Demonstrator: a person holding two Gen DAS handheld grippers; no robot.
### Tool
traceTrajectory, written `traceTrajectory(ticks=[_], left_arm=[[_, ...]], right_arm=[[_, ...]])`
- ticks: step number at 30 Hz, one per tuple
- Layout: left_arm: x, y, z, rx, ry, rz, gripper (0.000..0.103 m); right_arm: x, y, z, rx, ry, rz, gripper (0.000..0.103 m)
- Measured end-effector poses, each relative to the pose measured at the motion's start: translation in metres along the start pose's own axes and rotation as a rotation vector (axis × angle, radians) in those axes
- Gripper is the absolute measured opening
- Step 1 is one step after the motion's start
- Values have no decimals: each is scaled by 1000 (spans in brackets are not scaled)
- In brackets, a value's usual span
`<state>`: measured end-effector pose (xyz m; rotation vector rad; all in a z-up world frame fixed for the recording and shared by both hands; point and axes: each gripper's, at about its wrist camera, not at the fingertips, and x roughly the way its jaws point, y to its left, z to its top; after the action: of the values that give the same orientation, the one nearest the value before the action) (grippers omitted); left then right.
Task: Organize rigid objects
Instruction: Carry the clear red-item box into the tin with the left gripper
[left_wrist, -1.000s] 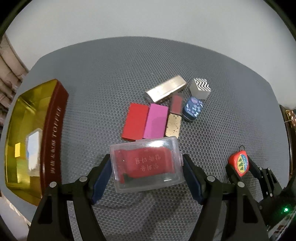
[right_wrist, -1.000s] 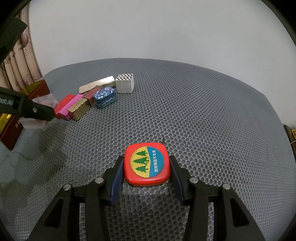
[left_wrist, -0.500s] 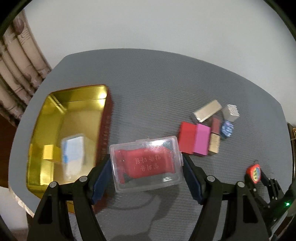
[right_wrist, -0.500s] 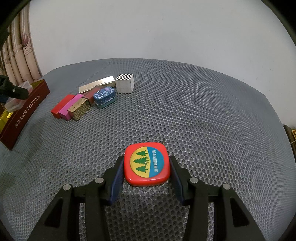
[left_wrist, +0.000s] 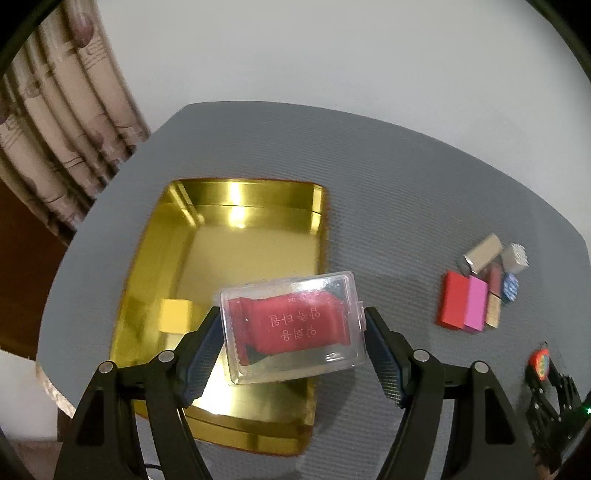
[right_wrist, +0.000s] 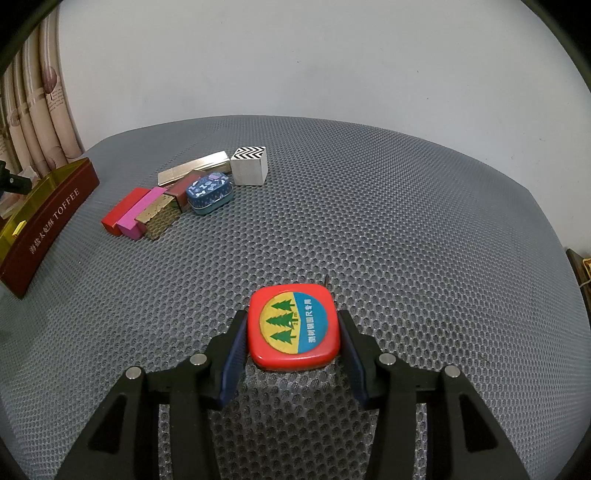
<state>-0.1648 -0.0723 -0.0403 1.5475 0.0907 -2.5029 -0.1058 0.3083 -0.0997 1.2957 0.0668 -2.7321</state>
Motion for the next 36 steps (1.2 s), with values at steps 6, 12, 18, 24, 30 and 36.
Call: traceTrajectory(ticks=[6,12,18,24,30,36], left_arm=[[14,33,21,-23,-8,39,70],[34,53,43,-28,6,58,70],[62,62,54,-8,37,77,70],[84,68,58,-2,55,82,70],[100,71,62,6,83,68,70],[111,71,63,25,95,68,70]], right_arm=[[0,0,0,0,0,-1,48],[-2,-1,-1,0,0,-2,48],[-2,-2,-2,-2,0,-4,48],[-4,-6,-3,-3,0,-6,48],[-5,-7,-3,-4,1,-8,48],[-5,-8,-4,-6,1,-11,48]])
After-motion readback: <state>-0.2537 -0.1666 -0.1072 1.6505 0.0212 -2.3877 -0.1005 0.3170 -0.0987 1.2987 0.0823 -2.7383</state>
